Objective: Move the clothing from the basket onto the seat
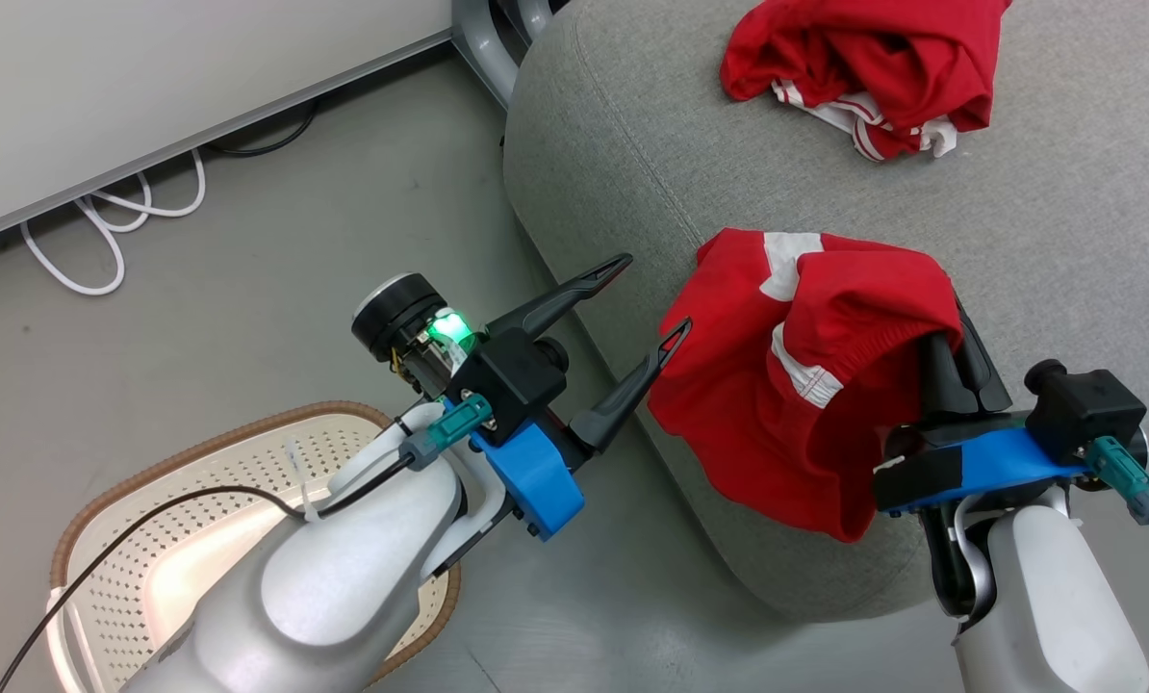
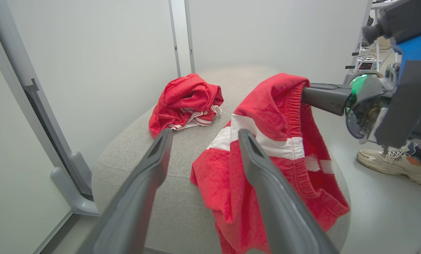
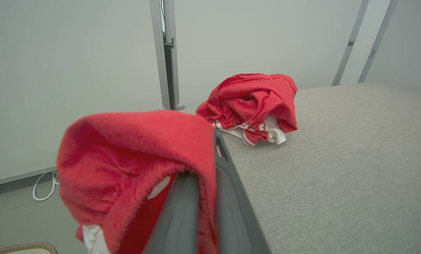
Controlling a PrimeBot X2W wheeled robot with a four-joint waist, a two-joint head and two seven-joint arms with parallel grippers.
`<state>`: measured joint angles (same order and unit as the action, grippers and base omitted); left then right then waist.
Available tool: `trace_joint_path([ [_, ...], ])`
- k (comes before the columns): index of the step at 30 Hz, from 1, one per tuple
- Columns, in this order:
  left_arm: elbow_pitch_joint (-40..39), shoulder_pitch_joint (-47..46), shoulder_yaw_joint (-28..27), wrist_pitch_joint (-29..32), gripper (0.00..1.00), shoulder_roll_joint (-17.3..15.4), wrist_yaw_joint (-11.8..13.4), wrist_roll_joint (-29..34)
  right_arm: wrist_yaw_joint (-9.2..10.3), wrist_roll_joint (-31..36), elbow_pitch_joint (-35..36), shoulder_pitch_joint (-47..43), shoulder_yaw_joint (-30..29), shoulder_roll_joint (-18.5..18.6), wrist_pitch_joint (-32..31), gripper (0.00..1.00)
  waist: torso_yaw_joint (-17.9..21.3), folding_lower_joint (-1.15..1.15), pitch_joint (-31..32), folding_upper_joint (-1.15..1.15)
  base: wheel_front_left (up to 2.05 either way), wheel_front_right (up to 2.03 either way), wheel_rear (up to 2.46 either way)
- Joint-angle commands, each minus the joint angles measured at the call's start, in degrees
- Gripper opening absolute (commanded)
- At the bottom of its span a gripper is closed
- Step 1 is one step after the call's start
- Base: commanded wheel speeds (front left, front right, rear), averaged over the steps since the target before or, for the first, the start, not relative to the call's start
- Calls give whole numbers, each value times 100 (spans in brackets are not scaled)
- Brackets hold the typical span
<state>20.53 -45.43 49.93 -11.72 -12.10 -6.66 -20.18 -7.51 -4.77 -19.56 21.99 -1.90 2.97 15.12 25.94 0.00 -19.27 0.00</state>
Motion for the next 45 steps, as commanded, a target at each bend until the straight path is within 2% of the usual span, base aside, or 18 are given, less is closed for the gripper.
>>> trace_joint_path([
  [1,-20,48,-8,-2,100,-45,18,-21,4,-35,31,-62,14,-14,3,0,10,0,-2,0,0,0,0],
  [8,-36,22,23,-7,100,-57,35,-53,4,12,68,86,-36,-13,3,0,-1,0,-28,0,0,0,0],
  [16,-163,-120,-54,41,100,-194,91,-61,4,171,363,806,-141,75,3,0,-121,0,-420,0,0,0,0],
  [23,-452,-371,-84,189,100,-468,94,47,4,127,868,1921,-509,644,3,0,-344,0,-1222,0,0,0,0],
  [25,-611,-511,-128,300,100,-621,104,79,4,56,1062,2476,-854,1031,3,0,-436,0,-1634,0,0,0,0],
  [28,-773,-654,-197,389,100,-765,121,119,4,-32,1236,2943,-1291,1367,2,0,-517,0,-2009,0,0,0,0],
  [35,-1184,-968,-328,626,100,-1182,121,220,4,-250,931,3867,-2006,2198,3,0,-473,0,-2792,0,0,0,0],
  [40,-1401,-1097,-369,736,100,-1358,129,272,4,-215,460,4036,-2238,2458,2,0,-469,0,-3148,0,0,0,0],
  [45,-1511,-1153,-336,781,100,-1380,129,294,4,-113,-119,3883,-2276,2403,2,0,-512,0,-3341,0,0,0,0],
])
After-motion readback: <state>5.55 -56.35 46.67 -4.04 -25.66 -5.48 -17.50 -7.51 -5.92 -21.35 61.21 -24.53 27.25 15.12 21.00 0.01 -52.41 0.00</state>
